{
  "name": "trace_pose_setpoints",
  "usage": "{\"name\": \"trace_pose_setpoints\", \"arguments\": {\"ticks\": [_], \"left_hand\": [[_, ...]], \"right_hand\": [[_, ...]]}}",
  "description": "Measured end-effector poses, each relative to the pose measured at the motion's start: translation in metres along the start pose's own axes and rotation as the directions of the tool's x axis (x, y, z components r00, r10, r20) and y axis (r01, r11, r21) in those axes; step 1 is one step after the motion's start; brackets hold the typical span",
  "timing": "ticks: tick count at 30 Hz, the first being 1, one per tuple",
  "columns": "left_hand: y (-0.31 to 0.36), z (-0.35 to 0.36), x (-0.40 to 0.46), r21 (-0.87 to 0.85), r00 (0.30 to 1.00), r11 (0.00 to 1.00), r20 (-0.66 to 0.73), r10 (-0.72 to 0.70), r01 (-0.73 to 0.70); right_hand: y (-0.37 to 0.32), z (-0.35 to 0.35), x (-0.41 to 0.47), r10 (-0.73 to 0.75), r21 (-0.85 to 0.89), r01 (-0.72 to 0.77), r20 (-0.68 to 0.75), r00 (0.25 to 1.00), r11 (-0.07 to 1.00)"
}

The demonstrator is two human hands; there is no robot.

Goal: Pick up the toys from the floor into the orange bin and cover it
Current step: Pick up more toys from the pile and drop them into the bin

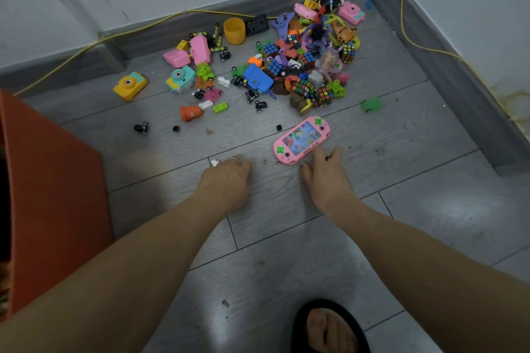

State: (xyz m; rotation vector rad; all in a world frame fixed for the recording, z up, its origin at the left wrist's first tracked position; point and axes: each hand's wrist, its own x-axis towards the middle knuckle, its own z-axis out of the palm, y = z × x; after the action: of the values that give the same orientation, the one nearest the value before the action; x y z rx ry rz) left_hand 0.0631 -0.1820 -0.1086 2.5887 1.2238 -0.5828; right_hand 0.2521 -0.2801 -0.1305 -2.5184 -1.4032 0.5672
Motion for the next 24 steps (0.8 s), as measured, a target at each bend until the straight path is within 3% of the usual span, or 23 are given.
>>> {"name": "trace_pose_setpoints", "arguments": {"ticks": [4, 9, 11, 14, 17, 19, 24], "left_hand": [[0.004, -0.001, -0.001, 0.01, 0.999, 1.0, -0.038, 0.019, -0.019], [-0.007, -0.019, -0.003, -0.185, 0.989, 0.982, -0.137, -0.05, 0.024], [-0.015, -0.024, -0.003, -0.259, 0.978, 0.964, -0.173, -0.114, 0.066], [-0.026, -0.025, -0.003, -0.298, 0.961, 0.937, -0.147, -0.233, 0.182], [-0.034, -0.021, -0.004, -0.275, 0.943, 0.916, -0.082, -0.323, 0.29], [-0.035, -0.015, -0.004, -0.29, 0.937, 0.904, -0.058, -0.344, 0.313], [-0.026, -0.012, 0.002, -0.362, 0.954, 0.895, -0.042, -0.296, 0.262]], "right_hand": [[-0.005, -0.001, -0.004, -0.015, -0.072, 0.016, 0.019, 1.0, 0.997], [-0.008, -0.004, -0.008, -0.045, -0.086, 0.049, 0.053, 0.998, 0.995], [-0.01, -0.006, -0.007, -0.017, -0.028, 0.018, 0.041, 0.999, 0.999], [-0.015, -0.01, 0.004, 0.111, 0.201, -0.121, 0.059, 0.992, 0.972], [-0.02, -0.018, 0.018, 0.284, 0.597, -0.313, 0.145, 0.948, 0.739], [-0.023, -0.028, 0.024, 0.356, 0.73, -0.369, 0.183, 0.916, 0.575], [-0.02, -0.046, 0.044, 0.446, 0.777, -0.38, 0.144, 0.883, 0.501]]}}
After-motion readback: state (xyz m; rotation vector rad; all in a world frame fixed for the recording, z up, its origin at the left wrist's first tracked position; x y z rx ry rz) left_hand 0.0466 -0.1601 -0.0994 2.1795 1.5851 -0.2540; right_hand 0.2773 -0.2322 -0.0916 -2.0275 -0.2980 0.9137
